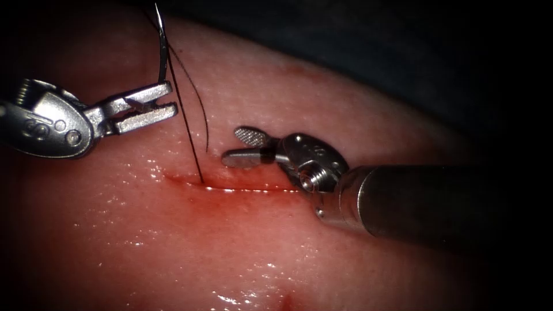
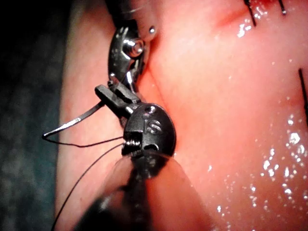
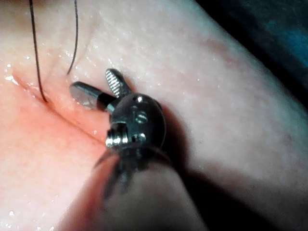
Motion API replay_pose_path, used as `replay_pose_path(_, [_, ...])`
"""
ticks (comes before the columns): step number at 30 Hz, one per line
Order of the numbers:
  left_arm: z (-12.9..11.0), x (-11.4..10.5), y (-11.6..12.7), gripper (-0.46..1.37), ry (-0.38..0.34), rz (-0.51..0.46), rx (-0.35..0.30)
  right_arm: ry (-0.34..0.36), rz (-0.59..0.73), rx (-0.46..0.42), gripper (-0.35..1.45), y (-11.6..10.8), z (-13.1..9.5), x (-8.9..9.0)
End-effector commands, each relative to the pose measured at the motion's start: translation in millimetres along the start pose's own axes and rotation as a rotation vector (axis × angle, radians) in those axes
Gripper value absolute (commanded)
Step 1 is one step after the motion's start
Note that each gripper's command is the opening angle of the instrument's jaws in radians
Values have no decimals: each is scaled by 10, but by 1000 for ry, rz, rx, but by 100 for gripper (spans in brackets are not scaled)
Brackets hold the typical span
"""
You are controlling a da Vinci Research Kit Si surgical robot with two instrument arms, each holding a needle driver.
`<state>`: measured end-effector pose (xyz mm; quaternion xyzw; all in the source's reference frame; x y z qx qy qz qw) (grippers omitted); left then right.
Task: Wound Closure
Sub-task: Grasp the needle and pull it through the tissue with the left hand, then pass the needle back to the right gripper
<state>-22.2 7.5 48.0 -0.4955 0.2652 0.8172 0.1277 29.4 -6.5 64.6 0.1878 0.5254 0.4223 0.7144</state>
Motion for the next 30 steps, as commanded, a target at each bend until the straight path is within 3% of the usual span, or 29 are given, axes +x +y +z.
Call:
replay_pose_path(1, [0,0,0,-35,2,1,-7,0,0,0,51,0,0,0])
replay_pose_path(30, [0,2,0,-35,5,2,-10,-3,-14,-1,53,-4,0,2])
